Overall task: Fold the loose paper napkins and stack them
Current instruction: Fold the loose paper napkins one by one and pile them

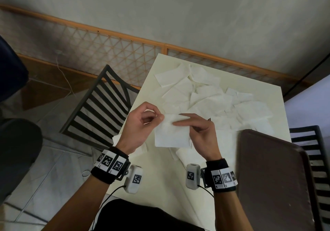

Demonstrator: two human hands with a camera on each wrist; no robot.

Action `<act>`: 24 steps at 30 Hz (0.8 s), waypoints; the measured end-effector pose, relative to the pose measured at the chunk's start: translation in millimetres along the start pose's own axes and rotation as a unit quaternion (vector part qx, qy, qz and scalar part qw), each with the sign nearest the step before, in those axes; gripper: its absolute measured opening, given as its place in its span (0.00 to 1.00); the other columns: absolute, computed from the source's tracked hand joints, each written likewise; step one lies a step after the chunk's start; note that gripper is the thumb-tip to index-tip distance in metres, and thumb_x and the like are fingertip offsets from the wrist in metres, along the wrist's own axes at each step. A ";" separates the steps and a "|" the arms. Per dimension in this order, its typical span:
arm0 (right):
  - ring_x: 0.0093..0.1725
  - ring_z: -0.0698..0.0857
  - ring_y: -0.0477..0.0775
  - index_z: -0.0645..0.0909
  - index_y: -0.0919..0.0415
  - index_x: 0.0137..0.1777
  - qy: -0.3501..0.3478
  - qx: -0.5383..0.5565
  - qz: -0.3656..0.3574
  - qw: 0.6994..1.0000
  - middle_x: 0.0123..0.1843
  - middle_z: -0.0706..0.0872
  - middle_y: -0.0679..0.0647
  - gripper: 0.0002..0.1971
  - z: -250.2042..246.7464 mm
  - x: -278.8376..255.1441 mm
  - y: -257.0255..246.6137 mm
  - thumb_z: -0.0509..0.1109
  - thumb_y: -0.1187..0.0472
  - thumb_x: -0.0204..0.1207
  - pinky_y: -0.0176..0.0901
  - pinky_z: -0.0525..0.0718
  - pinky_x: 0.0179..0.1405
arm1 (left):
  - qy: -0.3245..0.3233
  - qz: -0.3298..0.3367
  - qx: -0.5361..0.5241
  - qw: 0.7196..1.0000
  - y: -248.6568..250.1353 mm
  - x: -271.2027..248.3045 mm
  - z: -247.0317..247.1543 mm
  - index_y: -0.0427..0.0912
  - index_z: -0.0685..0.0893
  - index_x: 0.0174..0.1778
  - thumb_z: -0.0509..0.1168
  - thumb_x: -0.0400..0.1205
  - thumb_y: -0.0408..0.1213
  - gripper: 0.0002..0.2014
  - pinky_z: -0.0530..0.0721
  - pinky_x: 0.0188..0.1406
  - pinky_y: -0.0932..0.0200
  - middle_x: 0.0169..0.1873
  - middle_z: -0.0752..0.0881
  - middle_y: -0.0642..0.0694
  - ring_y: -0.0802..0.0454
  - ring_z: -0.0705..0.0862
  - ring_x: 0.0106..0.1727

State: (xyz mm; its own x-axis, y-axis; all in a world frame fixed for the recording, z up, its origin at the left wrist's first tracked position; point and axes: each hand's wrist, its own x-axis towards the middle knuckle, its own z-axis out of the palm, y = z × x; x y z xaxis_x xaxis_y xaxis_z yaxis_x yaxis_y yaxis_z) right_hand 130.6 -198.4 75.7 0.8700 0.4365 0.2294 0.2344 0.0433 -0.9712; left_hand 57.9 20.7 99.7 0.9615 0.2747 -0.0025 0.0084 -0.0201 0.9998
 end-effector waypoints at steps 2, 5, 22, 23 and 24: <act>0.68 0.91 0.61 0.96 0.65 0.57 0.001 0.007 0.015 1.000 0.64 0.95 0.55 0.21 -1.0 1.3 -4.2 0.63 0.78 0.76 0.53 0.88 0.67 | 0.007 0.009 0.024 1.000 -0.9 -2.3 -3.4 0.40 0.81 0.57 0.76 0.88 0.33 0.09 0.87 0.55 0.45 0.38 0.92 0.32 0.27 0.87 0.46; 0.59 0.91 0.58 0.91 0.61 0.59 0.040 -0.065 0.022 0.997 0.59 0.95 0.52 0.20 5.8 8.3 -13.7 0.60 0.73 0.78 0.46 0.85 0.60 | -0.004 0.040 0.087 0.995 -1.9 -7.3 -9.3 0.46 0.78 0.60 0.73 0.90 0.37 0.10 0.89 0.59 0.44 0.41 0.95 0.43 0.34 0.90 0.47; 0.32 0.77 0.49 0.69 0.51 0.47 -0.003 -0.232 0.054 0.971 0.31 0.75 0.48 0.15 96.6 24.0 33.5 0.60 0.50 0.97 0.51 0.72 0.34 | 0.118 0.065 0.172 0.976 -36.5 -39.1 -63.7 0.42 0.84 0.57 0.71 0.90 0.30 0.04 0.92 0.54 0.58 0.46 0.92 0.52 0.50 0.93 0.51; 0.32 0.81 0.51 0.71 0.51 0.52 -0.023 -0.206 0.066 0.976 0.32 0.79 0.51 0.11 104.5 20.9 36.2 0.59 0.49 0.98 0.53 0.78 0.35 | 0.135 0.061 0.183 0.972 -46.6 -40.5 -68.8 0.41 0.87 0.57 0.70 0.90 0.28 0.04 0.92 0.56 0.57 0.47 0.93 0.52 0.52 0.93 0.51; 0.32 0.83 0.53 0.71 0.50 0.58 -0.049 -0.186 0.076 0.978 0.33 0.82 0.55 0.08 113.0 18.0 40.6 0.60 0.49 0.97 0.53 0.83 0.37 | 0.159 0.054 0.200 0.965 -58.1 -41.3 -74.5 0.41 0.89 0.56 0.70 0.90 0.27 0.06 0.93 0.55 0.52 0.47 0.93 0.53 0.52 0.94 0.49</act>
State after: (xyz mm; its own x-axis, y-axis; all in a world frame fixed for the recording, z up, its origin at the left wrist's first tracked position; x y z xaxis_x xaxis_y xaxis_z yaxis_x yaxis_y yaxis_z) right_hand 106.8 -87.3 33.1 0.8659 0.4967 0.0589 0.2629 -0.3517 -0.8985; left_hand -2.7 82.2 43.3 0.8308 0.5294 0.1719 0.0793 -0.4182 0.9049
